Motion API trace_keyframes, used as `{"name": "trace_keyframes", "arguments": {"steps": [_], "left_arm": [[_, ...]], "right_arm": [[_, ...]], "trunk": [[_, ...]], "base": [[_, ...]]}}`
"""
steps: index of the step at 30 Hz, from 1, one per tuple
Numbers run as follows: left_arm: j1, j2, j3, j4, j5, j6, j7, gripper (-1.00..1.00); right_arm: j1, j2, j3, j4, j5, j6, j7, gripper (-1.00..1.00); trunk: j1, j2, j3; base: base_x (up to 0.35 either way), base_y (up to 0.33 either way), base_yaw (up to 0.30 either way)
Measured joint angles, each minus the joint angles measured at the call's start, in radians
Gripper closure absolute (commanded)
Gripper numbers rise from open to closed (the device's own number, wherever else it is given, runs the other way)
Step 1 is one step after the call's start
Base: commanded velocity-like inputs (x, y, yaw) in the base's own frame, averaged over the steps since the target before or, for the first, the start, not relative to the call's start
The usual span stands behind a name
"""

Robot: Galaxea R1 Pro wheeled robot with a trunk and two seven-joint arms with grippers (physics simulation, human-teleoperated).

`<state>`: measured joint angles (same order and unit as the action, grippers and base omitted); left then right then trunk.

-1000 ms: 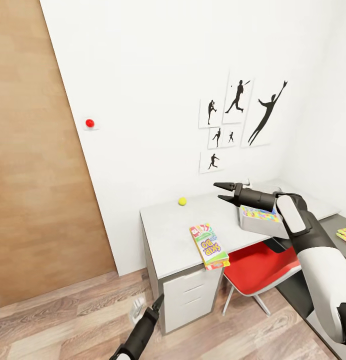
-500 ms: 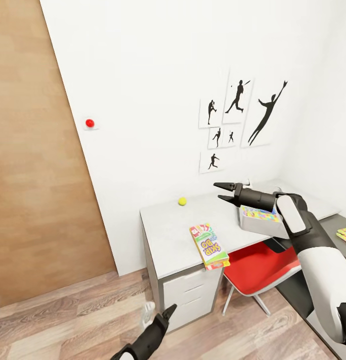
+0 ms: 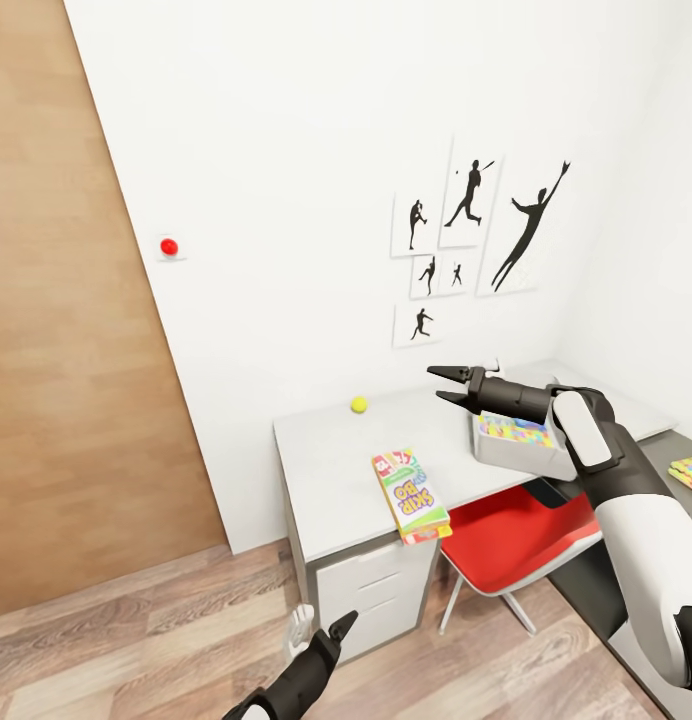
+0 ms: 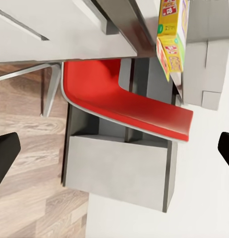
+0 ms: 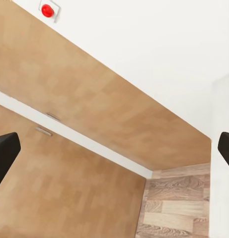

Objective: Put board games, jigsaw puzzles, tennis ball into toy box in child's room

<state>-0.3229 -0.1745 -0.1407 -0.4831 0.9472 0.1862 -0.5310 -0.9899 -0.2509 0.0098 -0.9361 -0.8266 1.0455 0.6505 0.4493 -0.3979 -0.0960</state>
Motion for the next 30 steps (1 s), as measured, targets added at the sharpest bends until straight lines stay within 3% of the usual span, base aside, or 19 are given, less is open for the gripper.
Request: {"name": "trace_keyframes", "arguments": {"steps": [17,30], "left_arm": [[0.000,0.000,0.000,0.000,-0.002,0.000,0.000,-1.00],[0.000,0.000,0.000,0.000,-0.001,0.000,0.000,-1.00]], "right_arm": [[0.000,0.002,0.002,-0.001,0.001,0.000,0.000,-1.00],[0.000,0.002,0.003,-0.002,0.000,0.000,-0.006,-1.00]], "trunk": [[0.000,0.000,0.000],[0.000,0.000,0.000]], "base": [[0.079,-0.145,0.000],[0.031,-0.047,0.000]]}}
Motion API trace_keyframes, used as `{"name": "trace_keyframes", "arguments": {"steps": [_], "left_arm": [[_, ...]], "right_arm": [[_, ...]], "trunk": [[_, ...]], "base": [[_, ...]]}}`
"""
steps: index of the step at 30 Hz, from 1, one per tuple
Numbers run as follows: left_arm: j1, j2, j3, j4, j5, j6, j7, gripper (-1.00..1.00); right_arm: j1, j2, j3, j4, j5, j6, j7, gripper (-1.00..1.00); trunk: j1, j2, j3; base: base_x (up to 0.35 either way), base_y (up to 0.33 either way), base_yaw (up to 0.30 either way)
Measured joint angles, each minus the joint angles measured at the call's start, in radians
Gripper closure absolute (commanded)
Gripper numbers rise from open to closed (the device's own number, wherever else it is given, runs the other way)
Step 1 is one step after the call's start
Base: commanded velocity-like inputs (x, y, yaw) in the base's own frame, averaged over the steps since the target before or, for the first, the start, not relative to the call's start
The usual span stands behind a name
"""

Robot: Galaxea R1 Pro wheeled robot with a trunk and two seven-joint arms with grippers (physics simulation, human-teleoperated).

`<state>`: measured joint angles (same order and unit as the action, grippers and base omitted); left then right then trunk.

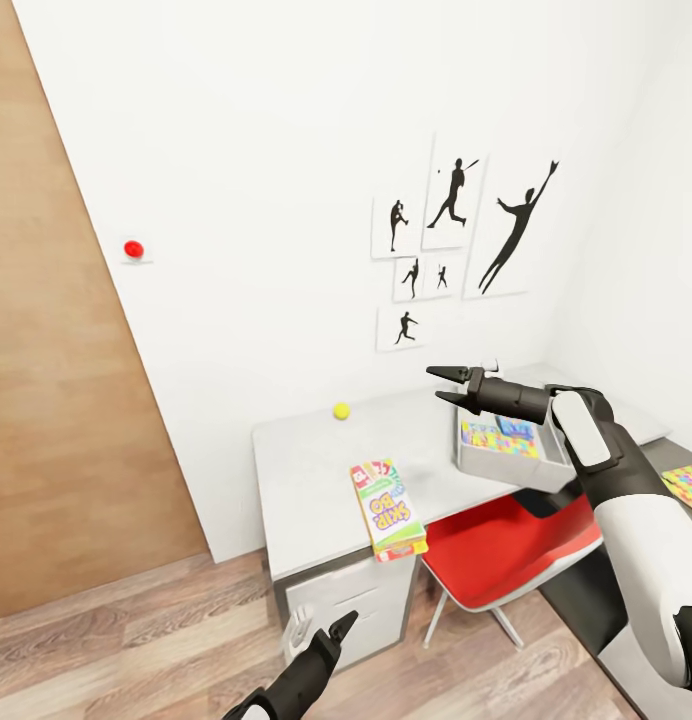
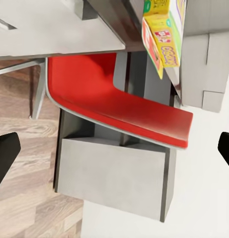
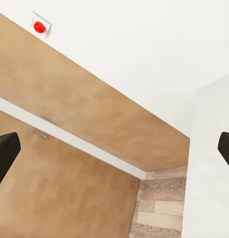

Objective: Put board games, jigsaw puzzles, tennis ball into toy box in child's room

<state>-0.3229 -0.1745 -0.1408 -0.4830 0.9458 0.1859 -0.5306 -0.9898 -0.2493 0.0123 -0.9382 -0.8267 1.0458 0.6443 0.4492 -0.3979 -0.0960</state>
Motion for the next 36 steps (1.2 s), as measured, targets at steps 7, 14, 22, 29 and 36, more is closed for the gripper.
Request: {"name": "trace_keyframes", "arguments": {"steps": [7,14,22,29,36], "left_arm": [[0.000,0.000,0.000,0.000,-0.001,-0.001,0.000,-1.00],[0.000,0.000,0.000,0.000,-0.002,-0.001,0.000,-1.00],[0.000,0.000,0.000,0.000,-0.001,-0.001,0.000,-1.00],[0.000,0.000,0.000,0.000,-0.001,-0.001,0.000,-1.00],[0.000,0.000,0.000,0.000,0.000,-0.001,0.000,-1.00]], "right_arm": [[0.000,0.000,-0.001,-0.002,0.000,0.000,0.000,-1.00],[0.000,0.000,-0.001,-0.003,-0.001,0.000,0.000,-1.00],[0.000,0.005,-0.001,-0.003,-0.001,0.000,-0.001,-1.00],[0.000,0.009,-0.001,-0.004,0.000,0.000,-0.002,-1.00],[0.000,0.015,-0.001,-0.004,0.000,0.000,-0.002,-1.00]], "trunk": [[0.000,0.000,0.000],[0.000,0.000,0.000],[0.000,0.000,0.000],[0.000,0.000,0.000],[0.000,0.000,0.000]], "base": [[0.160,-0.146,0.000],[0.075,-0.114,0.000],[0.024,-0.063,0.000],[0.119,-0.067,0.000],[0.047,-0.018,0.000]]}}
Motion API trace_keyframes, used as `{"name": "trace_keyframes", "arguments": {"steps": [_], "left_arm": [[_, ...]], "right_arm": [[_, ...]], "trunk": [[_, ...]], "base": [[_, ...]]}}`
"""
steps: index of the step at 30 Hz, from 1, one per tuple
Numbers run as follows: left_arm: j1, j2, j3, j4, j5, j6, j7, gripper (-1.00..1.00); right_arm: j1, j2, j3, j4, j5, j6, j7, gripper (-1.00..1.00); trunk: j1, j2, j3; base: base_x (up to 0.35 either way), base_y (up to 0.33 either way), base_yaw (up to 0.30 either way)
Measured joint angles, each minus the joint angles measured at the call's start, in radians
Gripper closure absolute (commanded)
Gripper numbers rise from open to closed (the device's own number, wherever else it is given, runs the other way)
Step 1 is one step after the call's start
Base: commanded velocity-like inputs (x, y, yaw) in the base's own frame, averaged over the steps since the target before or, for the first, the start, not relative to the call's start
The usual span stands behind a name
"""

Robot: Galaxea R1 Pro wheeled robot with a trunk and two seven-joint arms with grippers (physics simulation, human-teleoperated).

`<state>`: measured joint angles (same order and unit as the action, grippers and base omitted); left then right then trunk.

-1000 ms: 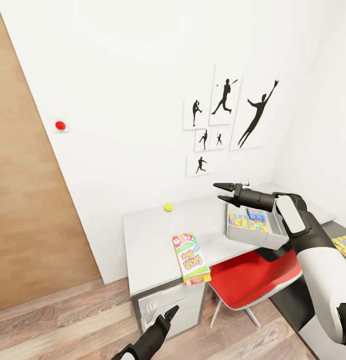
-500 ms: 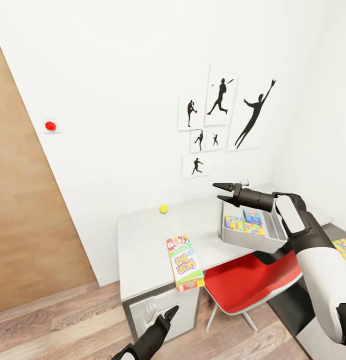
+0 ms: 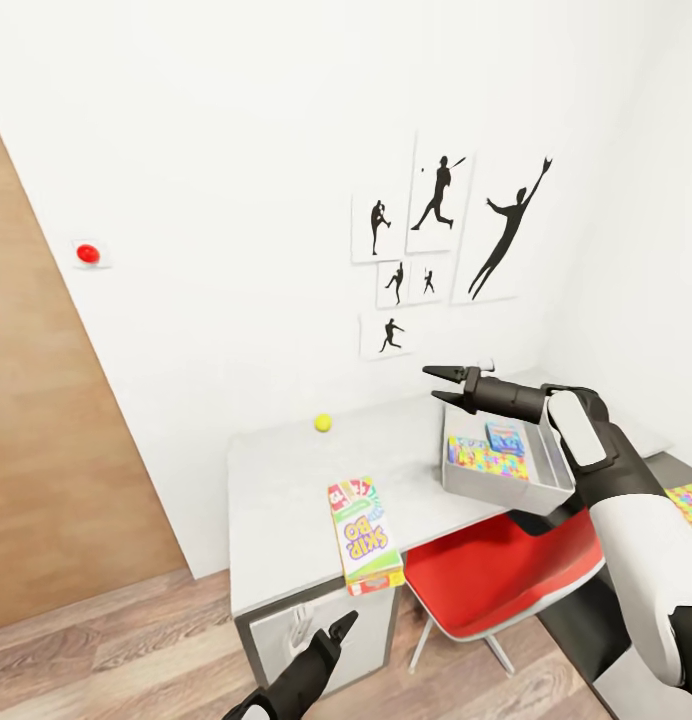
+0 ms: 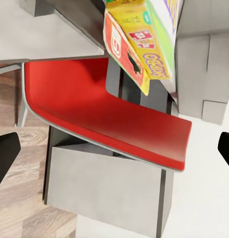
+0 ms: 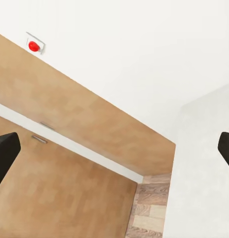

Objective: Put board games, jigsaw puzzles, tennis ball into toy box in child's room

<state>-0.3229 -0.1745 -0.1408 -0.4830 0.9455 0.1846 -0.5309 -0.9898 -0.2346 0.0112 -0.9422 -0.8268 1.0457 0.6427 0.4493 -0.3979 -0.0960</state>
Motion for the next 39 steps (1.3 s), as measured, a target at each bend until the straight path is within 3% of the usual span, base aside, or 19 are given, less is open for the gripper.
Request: {"name": "trace_keyframes", "arguments": {"steps": [26,39], "left_arm": [[0.000,0.000,0.000,0.000,-0.001,-0.002,-0.003,-1.00],[0.000,0.000,0.000,0.000,0.001,-0.001,-0.004,-1.00]], "right_arm": [[0.000,0.002,0.000,0.000,0.000,0.000,0.000,-1.00],[0.000,0.002,0.000,0.000,0.000,0.000,0.000,-1.00]], "trunk": [[0.000,0.000,0.000],[0.000,0.000,0.000]], "base": [[0.120,-0.011,0.000],[0.019,0.000,0.000]]}}
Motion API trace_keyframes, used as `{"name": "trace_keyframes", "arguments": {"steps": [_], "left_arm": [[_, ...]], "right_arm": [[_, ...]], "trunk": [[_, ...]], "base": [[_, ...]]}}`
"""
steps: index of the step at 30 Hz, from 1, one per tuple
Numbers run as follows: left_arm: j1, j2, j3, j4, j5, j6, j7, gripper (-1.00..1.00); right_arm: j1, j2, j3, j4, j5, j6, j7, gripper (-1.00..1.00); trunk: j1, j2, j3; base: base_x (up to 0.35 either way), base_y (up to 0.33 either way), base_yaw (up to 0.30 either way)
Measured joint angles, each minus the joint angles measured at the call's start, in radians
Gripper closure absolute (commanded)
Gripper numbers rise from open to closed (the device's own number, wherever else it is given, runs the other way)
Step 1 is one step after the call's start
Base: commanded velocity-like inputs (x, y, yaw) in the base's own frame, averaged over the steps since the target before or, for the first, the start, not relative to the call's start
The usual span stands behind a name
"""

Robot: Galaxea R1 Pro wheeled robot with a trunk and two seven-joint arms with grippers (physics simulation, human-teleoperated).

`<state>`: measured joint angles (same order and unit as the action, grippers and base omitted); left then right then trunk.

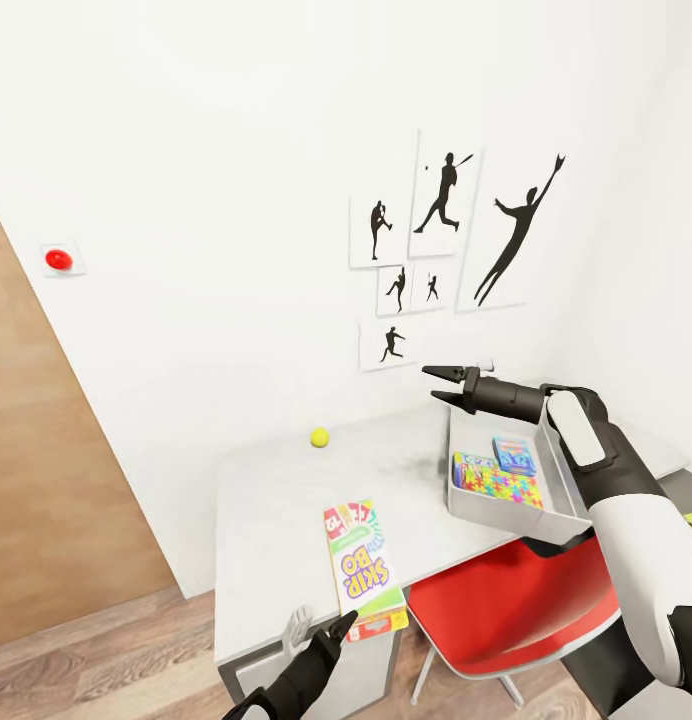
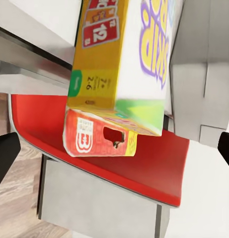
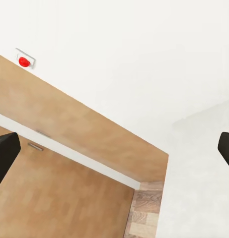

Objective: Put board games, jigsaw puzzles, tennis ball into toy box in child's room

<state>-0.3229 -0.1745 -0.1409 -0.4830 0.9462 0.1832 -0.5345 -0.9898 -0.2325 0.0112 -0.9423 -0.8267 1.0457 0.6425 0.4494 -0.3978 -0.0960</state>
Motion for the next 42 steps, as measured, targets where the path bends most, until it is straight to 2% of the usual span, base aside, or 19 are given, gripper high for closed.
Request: {"name": "trace_keyframes", "arguments": {"steps": [42], "left_arm": [[0.000,0.000,-0.003,0.000,0.001,0.001,-0.010,-1.00]], "right_arm": [[0.000,0.000,0.000,-0.001,0.000,0.000,0.000,-1.00]], "trunk": [[0.000,0.000,0.000]], "base": [[0.000,0.000,0.000]]}}
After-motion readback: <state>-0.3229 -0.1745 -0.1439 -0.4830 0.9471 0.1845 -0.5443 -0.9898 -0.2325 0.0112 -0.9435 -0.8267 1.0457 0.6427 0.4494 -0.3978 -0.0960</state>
